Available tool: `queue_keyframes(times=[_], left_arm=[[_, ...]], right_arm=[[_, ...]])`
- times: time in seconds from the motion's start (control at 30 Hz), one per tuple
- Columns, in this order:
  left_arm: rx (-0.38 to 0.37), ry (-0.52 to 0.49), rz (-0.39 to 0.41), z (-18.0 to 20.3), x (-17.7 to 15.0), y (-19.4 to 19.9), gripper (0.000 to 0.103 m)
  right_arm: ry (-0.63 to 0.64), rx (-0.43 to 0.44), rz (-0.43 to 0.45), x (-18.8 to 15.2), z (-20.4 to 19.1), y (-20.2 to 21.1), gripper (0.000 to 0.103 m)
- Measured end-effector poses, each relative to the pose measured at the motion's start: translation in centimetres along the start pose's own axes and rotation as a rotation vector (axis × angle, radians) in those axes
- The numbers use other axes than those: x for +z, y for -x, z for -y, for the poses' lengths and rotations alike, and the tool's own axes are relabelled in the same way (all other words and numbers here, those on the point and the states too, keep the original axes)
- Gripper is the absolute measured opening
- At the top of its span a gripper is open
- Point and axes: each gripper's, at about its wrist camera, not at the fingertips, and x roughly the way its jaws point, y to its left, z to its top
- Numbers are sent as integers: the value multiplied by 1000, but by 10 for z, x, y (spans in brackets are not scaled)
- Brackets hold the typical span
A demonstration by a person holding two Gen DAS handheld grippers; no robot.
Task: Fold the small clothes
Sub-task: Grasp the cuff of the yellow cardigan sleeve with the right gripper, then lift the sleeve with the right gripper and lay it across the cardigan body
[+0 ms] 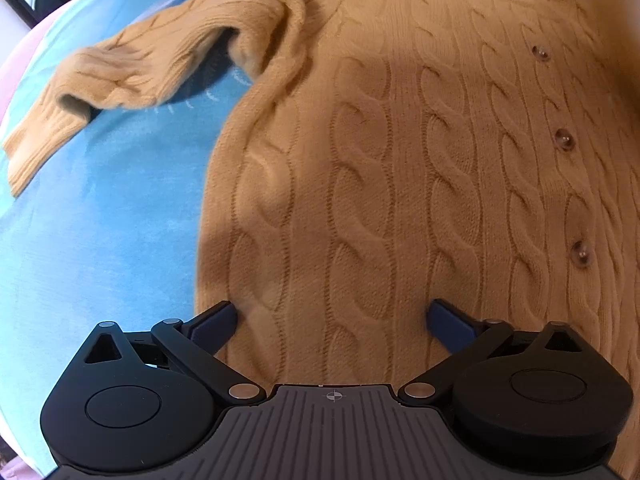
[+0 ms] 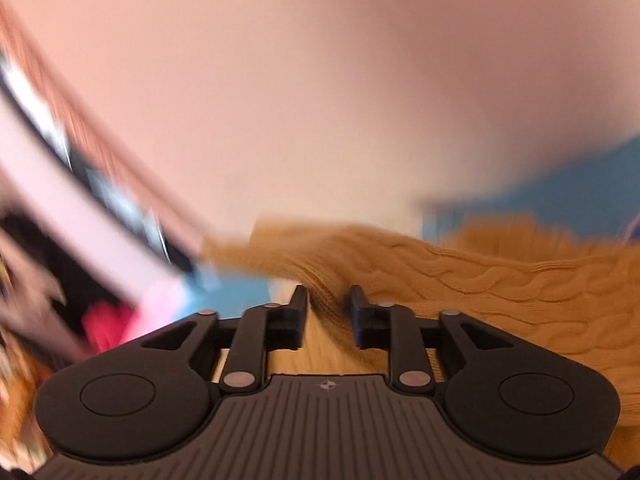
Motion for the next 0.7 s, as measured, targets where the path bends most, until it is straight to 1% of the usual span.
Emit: queue_keyframes(times=[0.03, 0.07, 0.1, 0.17, 0.23, 0.33, 0.4, 0.43, 0.5, 0.6, 0.7], left_arm=[[-2, 3, 3, -4, -2, 2, 103], [-1, 5, 9, -8, -5, 3, 103], [4, 5, 16, -12, -8, 5, 103], [19, 5, 29, -19, -13, 7, 103], [23, 10, 31, -27, -17, 7, 103], [16, 19, 29, -34, -21, 4, 103], [3, 31, 22, -36, -22, -1, 103], [-5, 41, 20, -38, -22, -2, 103], [-16, 49, 17, -42, -20, -4, 103], [-11, 40, 30, -47, -21, -11, 103], [-11, 30, 47, -45, -25, -11, 103]], right_arm=[[26, -32, -55, -9, -6, -16, 49], [48, -58, -80, -17, -10, -26, 56], [71, -85, -99, -24, -12, -34, 59], [129, -132, -130, -34, -18, -46, 61], [190, -179, -140, -43, -27, -52, 64], [252, -229, -124, -46, -32, -54, 70], [285, -259, -102, -46, -34, -54, 76], [317, -280, -87, -53, -34, -48, 77], [403, -333, -65, -60, -41, -50, 79], [564, -401, -44, -75, -52, -59, 80], [675, -415, -50, -83, -60, -72, 80]])
